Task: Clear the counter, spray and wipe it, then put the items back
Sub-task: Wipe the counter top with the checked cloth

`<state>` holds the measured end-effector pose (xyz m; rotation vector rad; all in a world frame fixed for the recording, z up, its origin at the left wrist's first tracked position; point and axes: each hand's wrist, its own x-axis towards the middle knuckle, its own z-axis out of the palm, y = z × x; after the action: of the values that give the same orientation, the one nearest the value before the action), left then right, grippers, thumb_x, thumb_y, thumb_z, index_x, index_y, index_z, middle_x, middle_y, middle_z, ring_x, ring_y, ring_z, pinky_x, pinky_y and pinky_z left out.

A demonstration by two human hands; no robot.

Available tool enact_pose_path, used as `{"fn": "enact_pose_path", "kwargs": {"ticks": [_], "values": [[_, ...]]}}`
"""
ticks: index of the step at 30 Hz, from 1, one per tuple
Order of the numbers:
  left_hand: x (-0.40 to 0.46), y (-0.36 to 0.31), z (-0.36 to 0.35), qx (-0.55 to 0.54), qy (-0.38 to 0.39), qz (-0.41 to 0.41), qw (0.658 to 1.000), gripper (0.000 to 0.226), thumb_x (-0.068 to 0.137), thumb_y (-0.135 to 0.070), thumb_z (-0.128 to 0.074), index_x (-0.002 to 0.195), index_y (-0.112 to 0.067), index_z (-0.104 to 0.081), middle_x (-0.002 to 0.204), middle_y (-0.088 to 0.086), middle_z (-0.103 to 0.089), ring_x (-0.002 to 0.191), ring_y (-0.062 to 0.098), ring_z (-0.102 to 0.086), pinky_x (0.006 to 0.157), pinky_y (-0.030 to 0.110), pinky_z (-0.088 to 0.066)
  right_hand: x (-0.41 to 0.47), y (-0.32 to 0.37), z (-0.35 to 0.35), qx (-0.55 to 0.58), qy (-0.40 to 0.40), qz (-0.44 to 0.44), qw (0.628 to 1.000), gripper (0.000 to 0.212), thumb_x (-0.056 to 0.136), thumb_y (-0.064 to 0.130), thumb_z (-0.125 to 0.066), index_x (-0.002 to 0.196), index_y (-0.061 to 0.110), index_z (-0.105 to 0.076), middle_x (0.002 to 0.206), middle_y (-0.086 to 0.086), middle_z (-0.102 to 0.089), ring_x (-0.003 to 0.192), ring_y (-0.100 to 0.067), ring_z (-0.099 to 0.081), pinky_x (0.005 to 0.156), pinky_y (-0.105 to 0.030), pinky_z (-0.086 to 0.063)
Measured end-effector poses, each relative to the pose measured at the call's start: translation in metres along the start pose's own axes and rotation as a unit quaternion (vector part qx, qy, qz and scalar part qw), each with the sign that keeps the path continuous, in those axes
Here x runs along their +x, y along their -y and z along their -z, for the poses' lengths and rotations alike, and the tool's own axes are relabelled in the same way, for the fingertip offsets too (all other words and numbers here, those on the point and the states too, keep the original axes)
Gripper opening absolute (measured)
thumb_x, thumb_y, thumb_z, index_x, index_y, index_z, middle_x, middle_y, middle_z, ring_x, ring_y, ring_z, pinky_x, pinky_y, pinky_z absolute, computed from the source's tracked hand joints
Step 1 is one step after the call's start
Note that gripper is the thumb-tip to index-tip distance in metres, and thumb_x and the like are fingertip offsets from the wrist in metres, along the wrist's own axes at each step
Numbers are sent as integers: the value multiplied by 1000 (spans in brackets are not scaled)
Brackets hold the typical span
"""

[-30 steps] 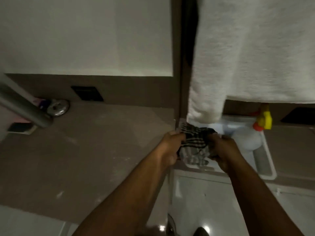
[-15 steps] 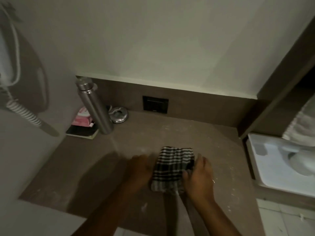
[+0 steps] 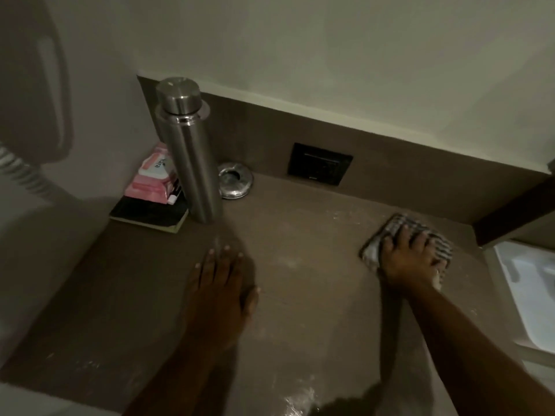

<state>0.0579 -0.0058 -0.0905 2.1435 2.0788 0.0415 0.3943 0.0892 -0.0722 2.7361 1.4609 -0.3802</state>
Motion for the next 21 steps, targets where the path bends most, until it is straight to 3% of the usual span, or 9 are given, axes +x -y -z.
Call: {"fn": "enact_pose_path", "kwargs": {"ticks": [2, 3, 6, 8, 12, 14, 16, 19, 21], "values": [[1, 1, -5, 7, -9, -6, 1000, 68, 89, -57, -33, 143, -18, -45, 152, 14, -41, 141, 37, -36, 112, 52, -29, 24, 43, -3, 20, 6, -94, 995, 69, 96, 56, -19, 156, 26, -5, 164, -17, 5, 151, -38, 6, 117, -63, 5], [1, 2, -7, 6, -20, -10, 1000, 68, 88, -57, -34, 142, -18, -46, 152, 14, -42, 140, 38, -37, 112, 52, -29, 25, 68, -7, 18, 10, -90, 996, 69, 96, 56, -18, 156, 26, -2, 164, -18, 7, 150, -40, 8, 116, -64, 7], [1, 1, -5, 2, -28, -15, 1000, 70, 87, -56, -32, 143, -16, -46, 152, 15, -41, 141, 39, -34, 112, 53, -27, -9, 135, -30, -22, 7, 87, 996, 66, 97, 54, -18, 156, 29, -2, 163, -18, 7, 150, -40, 8, 116, -64, 8], [0, 1, -2, 11, -28, -16, 999, 71, 87, -56, -29, 143, -16, -45, 152, 15, -40, 142, 39, -33, 113, 53, -26, -46, 146, -44, -53, 15, 236, 970, 66, 95, 55, -15, 155, 31, -6, 164, -14, 4, 151, -37, 6, 116, -63, 7], [-2, 1, 3, -2, -18, -15, 1000, 73, 87, -56, -25, 141, -13, -48, 150, 17, -43, 140, 40, -35, 112, 55, -29, -87, 27, -29, -115, -2, 503, 857, 61, 96, 56, -24, 150, 29, -34, 160, -10, -25, 148, -33, -26, 118, -54, -14], [-2, 1, 2, 4, -18, -12, 1000, 74, 86, -57, -23, 139, -12, -50, 148, 18, -45, 139, 41, -36, 112, 55, -30, -69, -62, -11, -133, -21, 458, 878, 70, 95, 63, -15, 149, 24, -37, 160, -9, -21, 146, -34, -30, 118, -49, -18], [-2, 0, 1, 13, -24, -15, 1000, 73, 87, -56, -23, 137, -12, -50, 148, 18, -44, 138, 42, -36, 112, 56, -30, -57, -120, 0, -88, -14, 290, 953, 80, 91, 70, -3, 152, 25, -29, 163, -8, -13, 150, -33, -20, 120, -48, -12], [-2, -1, -4, 14, -39, -26, 999, 71, 87, -56, -25, 139, -13, -46, 152, 18, -39, 140, 42, -33, 111, 57, -28, -60, -103, -18, -48, -34, 64, 996, 67, 95, 60, -16, 155, 31, -14, 165, -8, -6, 152, -32, -6, 121, -55, -4], [-1, 0, -6, 16, -35, -20, 999, 73, 86, -58, -26, 142, -15, -42, 154, 18, -35, 142, 41, -30, 112, 58, -27, -80, -52, -32, -20, -27, 0, 999, 69, 95, 58, -17, 156, 26, -11, 165, -15, -2, 151, -35, -1, 120, -58, 1]]}}
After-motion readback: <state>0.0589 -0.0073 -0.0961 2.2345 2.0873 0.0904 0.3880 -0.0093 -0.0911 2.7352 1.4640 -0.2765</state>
